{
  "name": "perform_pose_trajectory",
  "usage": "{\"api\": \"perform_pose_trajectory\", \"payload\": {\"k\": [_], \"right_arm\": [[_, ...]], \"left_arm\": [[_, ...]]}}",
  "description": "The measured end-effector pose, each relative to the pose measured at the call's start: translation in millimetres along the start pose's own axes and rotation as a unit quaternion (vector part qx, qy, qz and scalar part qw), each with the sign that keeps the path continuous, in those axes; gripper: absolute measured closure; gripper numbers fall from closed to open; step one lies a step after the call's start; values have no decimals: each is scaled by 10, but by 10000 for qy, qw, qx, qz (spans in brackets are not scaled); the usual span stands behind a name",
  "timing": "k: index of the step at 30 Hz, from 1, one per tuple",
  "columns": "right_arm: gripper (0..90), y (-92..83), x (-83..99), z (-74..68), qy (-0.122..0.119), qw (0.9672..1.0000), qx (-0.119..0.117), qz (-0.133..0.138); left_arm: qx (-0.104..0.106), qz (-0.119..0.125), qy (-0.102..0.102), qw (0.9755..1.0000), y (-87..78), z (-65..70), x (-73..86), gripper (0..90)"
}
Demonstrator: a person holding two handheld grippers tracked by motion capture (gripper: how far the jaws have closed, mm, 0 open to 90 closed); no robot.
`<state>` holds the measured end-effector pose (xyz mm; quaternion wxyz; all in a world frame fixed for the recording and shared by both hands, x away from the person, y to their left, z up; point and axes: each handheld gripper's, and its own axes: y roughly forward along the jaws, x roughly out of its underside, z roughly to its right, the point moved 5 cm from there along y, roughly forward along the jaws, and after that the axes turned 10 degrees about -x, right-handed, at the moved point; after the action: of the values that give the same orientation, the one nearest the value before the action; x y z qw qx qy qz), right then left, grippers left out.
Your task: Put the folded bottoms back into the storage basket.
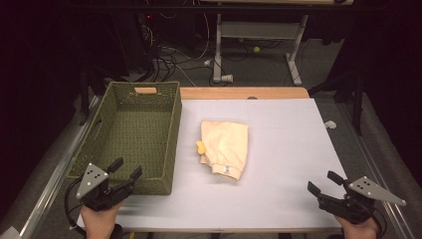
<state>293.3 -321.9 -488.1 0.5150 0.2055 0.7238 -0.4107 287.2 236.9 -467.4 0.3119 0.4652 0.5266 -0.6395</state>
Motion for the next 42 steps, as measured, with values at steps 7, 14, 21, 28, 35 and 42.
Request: {"api": "perform_pose_trajectory", "payload": {"k": [7, 14, 21, 28, 35, 42], "right_arm": [[208, 5, -2, -1, -8, 10000, 10, -4], [208, 10, -1, -1, -7, 10000, 15, -18], [208, 12, 0, 2, 7, 10000, 8, -30], [208, 12, -1, 1, 10, 10000, 26, -24], [208, 13, 0, 1, 12, 10000, 21, -29], [208, 15, 1, 4, 30, 10000, 18, -37]], "left_arm": [[20, 49, 72, 10000, 2, 50, -28, 308], [74, 79, 120, 9999, 1, 95, -61, 309], [152, 44, 243, 9996, 31, 167, -74, 309], [201, 78, 367, 9991, 42, 239, -80, 308], [363, 48, 416, 9985, 75, 313, -89, 309], [545, 12, 548, 9970, 143, 423, -101, 309]]}}
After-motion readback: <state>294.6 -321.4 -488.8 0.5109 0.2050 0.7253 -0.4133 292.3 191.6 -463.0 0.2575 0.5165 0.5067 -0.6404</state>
